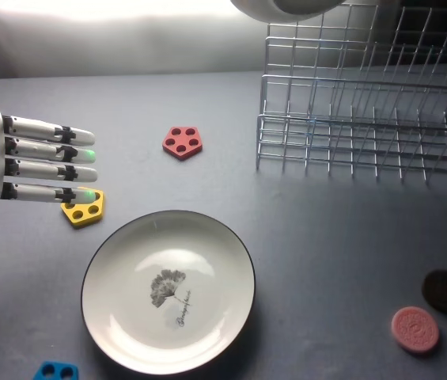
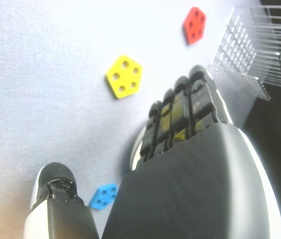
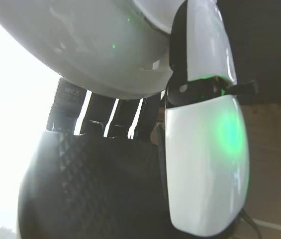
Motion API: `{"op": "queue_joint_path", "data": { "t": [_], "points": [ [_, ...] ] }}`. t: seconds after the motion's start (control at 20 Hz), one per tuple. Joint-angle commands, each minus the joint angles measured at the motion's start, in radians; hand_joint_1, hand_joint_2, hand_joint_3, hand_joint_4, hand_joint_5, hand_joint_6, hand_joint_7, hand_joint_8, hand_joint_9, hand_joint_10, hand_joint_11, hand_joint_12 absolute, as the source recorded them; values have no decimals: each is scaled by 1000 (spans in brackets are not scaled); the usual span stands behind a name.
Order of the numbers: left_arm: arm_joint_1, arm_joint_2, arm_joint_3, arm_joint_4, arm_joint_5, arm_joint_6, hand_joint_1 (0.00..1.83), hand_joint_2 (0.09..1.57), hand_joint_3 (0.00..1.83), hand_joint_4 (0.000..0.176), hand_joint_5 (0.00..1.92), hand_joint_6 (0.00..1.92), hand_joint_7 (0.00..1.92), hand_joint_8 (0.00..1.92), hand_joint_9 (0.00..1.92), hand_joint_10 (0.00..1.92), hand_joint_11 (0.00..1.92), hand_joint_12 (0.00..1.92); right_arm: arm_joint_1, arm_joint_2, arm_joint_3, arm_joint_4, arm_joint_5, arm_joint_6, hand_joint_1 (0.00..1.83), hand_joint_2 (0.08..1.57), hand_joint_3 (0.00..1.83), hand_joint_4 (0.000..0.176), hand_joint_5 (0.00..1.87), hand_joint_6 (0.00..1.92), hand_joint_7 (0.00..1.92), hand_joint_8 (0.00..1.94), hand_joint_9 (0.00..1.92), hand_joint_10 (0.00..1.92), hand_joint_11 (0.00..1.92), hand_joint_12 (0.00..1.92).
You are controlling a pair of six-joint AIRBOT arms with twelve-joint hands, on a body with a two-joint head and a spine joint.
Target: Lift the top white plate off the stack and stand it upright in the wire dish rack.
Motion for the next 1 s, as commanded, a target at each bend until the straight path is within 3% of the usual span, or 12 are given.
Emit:
{"op": "queue_joint_path", "data": {
  "t": [0.0,0.3,0.35,0.4,0.45,0.5,0.55,0.6,0.65,0.7,0.8,0.95],
  "points": [
    [-19,15,1,-60,-43,5,191,974,2,0,0,0,1,0,24,7,55,17,29,19,1,90,-1,30,1502,1023,0,0,962,929,1177,434,1220,532,1101,1181],
    [-19,15,1,-59,-47,5,207,966,0,0,0,0,12,3,28,4,37,9,5,39,-7,72,-10,70,1503,1017,0,0,974,885,1188,458,1258,441,1110,1172],
    [-19,15,1,-59,-47,5,217,965,0,0,3,1,17,4,30,4,50,14,-4,47,-12,71,-19,82,1419,1034,2,0,977,966,1157,563,1235,604,1170,702],
    [-19,15,1,-59,-47,5,217,965,0,0,3,1,17,4,30,4,50,14,-9,53,-17,71,-26,89,1419,1034,2,0,977,966,1157,563,1235,604,1170,702],
    [-19,16,1,-59,-47,5,212,971,2,0,3,1,17,3,29,3,36,8,-12,60,-24,72,-32,91,1499,1020,0,0,964,915,1178,456,1258,457,1109,1157],
    [-19,16,1,-59,-47,5,212,971,2,0,3,1,17,3,29,3,36,8,-12,67,-32,72,-37,95,1499,1020,0,0,964,915,1178,456,1258,457,1109,1157],
    [-19,16,1,-59,-47,5,217,967,0,0,8,2,25,5,35,5,47,13,-12,75,-41,72,-41,95,1420,1030,2,0,986,953,1161,540,1256,577,1182,685],
    [-19,16,1,-59,-49,5,218,965,0,0,9,2,26,5,37,5,50,14,-13,83,-47,72,-43,97,1401,1045,0,0,968,1000,1124,622,1223,666,1262,430],
    [-19,16,1,-59,-49,5,218,965,0,0,9,2,26,5,37,5,50,14,-16,86,-47,71,-43,102,1401,1045,0,0,968,1000,1124,622,1223,666,1262,430],
    [-19,16,1,-59,-49,5,205,965,0,0,8,2,22,3,38,5,58,18,-18,87,-45,54,-43,121,1481,1025,8,0,959,952,1149,505,1221,556,1132,1033],
    [-19,16,1,-59,-49,5,242,969,1,0,3,0,16,0,30,1,47,13,-20,90,-44,13,-43,173,1501,1025,0,0,964,922,1147,494,1238,500,1095,1190],
    [-19,16,1,-59,-49,5,244,969,0,0,13,2,10,0,28,0,52,15,-24,102,-46,11,-43,197,1502,1026,0,0,968,918,1165,459,1226,518,1073,1227]
  ]
}}
